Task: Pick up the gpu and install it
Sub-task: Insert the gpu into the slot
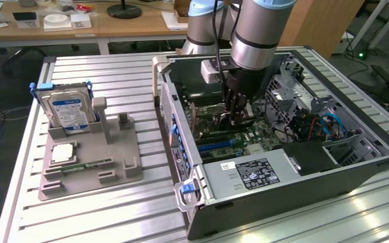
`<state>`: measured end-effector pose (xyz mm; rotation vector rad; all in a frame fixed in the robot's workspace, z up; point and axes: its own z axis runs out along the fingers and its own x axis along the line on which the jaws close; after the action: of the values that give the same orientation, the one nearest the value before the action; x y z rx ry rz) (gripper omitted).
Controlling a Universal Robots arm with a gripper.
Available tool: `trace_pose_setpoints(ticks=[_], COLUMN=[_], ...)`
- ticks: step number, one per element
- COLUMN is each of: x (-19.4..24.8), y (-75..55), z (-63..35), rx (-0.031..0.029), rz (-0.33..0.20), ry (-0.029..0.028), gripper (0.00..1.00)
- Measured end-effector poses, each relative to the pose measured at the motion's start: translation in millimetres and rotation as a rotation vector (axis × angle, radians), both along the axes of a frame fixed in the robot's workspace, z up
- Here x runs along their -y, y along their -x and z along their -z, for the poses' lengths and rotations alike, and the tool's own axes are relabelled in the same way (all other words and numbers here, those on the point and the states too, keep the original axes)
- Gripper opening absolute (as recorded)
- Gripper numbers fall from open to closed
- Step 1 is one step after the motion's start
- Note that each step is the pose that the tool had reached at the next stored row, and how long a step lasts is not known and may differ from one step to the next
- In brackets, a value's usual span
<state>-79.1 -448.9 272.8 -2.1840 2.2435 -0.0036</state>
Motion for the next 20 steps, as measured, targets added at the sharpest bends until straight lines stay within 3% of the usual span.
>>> trace_pose_setpoints(ticks=[12,20], x=[4.1,4.5], y=[0.2,1.3], z=[5.1,9.8], rx=[0.0001,0.0001], rz=[0.0,0.0], ry=[-0.0001,0.0], gripper=[0.28,0.28])
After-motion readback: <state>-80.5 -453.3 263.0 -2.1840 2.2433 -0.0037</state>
